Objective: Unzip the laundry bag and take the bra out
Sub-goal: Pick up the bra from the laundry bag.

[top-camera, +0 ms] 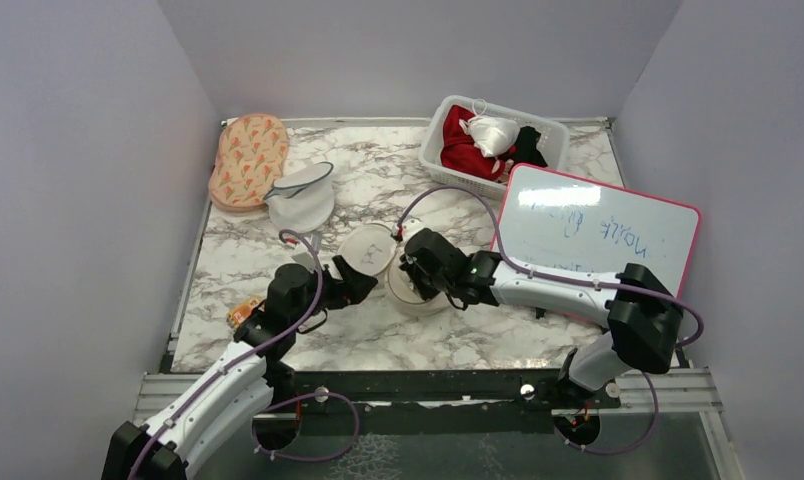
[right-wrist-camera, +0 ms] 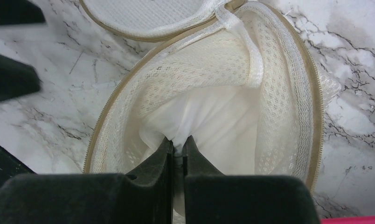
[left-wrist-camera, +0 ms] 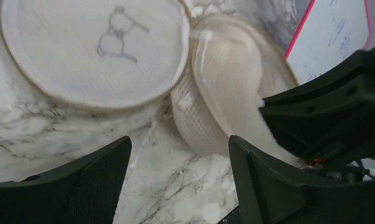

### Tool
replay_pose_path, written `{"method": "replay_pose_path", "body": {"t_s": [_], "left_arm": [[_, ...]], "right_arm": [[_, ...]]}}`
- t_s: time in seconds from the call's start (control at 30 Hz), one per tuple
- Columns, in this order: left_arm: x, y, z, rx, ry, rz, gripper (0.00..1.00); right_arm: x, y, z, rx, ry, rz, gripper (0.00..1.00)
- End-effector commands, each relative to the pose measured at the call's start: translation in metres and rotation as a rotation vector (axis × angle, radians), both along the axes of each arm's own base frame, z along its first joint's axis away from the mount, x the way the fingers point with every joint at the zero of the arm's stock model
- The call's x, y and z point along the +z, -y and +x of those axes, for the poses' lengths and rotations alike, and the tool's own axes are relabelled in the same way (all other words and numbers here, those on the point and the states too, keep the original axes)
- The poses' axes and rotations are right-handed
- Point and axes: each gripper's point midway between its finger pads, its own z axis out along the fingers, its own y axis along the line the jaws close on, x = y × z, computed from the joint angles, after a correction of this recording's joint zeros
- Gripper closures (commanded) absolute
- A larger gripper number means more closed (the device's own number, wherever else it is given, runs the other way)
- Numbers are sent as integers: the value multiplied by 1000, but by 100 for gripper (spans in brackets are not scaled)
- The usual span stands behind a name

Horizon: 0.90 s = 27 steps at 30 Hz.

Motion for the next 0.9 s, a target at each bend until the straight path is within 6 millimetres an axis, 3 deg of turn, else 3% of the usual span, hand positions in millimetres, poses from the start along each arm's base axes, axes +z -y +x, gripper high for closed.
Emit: {"method": "replay_pose_path", "body": {"t_s": [0.0, 0.23, 0.33, 0.53, 0.6, 0.87], "left_arm": [[10, 35, -16, -123, -60, -273, 32], [-3, 45, -16, -172, -99, -279, 46], [-8, 43, -14, -154, -104, -285, 46], [-5, 54, -12, -227, -76, -275, 23], [-10, 58, -12, -256, -84, -251, 21], [-41, 65, -22, -313, -171, -236, 53]], "right_arm": [[20, -9, 7, -2, 47, 100, 99], [18, -19, 0, 28, 5, 128, 99], [18, -20, 0, 33, -1, 123, 99], [16, -26, -2, 49, -25, 129, 99], [15, -28, -4, 53, -35, 131, 99], [17, -30, -3, 39, -46, 137, 99]]}}
